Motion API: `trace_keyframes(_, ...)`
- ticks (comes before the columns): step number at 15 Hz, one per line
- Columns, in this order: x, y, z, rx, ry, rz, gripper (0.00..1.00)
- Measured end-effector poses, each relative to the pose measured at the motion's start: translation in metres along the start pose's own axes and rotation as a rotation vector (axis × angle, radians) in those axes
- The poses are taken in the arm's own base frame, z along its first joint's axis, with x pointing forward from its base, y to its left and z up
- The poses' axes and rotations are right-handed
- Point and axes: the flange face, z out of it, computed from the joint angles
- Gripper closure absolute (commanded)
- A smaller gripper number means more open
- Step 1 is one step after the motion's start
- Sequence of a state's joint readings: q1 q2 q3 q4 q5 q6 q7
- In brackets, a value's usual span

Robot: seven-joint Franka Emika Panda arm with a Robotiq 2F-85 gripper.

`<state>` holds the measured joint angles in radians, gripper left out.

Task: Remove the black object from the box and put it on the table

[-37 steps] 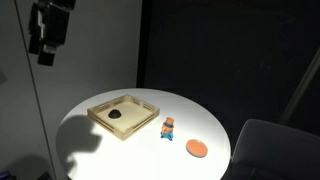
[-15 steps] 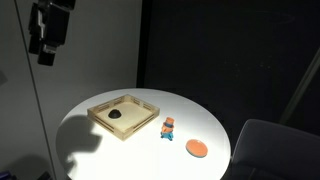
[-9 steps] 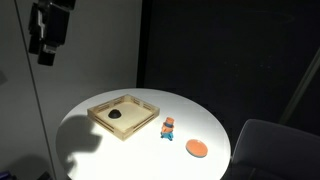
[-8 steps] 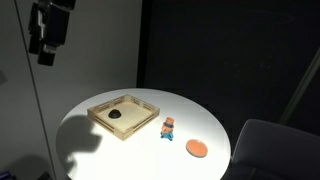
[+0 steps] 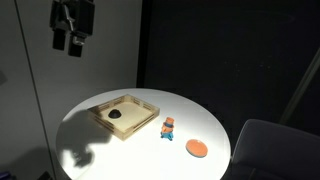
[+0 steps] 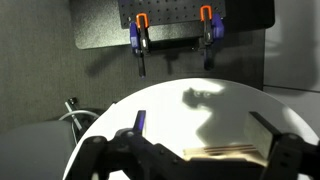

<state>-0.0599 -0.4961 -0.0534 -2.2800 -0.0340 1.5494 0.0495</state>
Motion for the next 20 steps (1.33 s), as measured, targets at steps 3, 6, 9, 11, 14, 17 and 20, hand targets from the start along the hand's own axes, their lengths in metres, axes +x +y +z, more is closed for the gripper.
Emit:
trace_keyframes(3, 0.033, -0.005, -0.017, -0.053, 0.068, -0.032, 0.0)
trace_keyframes(6, 0.067, -0.017, -0.025, -0.093, 0.104, -0.093, 0.0)
trace_keyframes(9, 0.102, -0.033, -0.022, -0.106, 0.14, -0.169, 0.0)
trace_keyframes(11, 0.122, -0.043, -0.015, -0.111, 0.157, -0.216, 0.0)
trace_keyframes(14, 0.145, -0.055, 0.002, -0.117, 0.173, -0.273, 0.0)
trace_keyframes(17, 0.155, -0.06, 0.016, -0.121, 0.153, -0.311, 0.0)
trace_keyframes(20, 0.157, -0.06, 0.016, -0.122, 0.154, -0.318, 0.0)
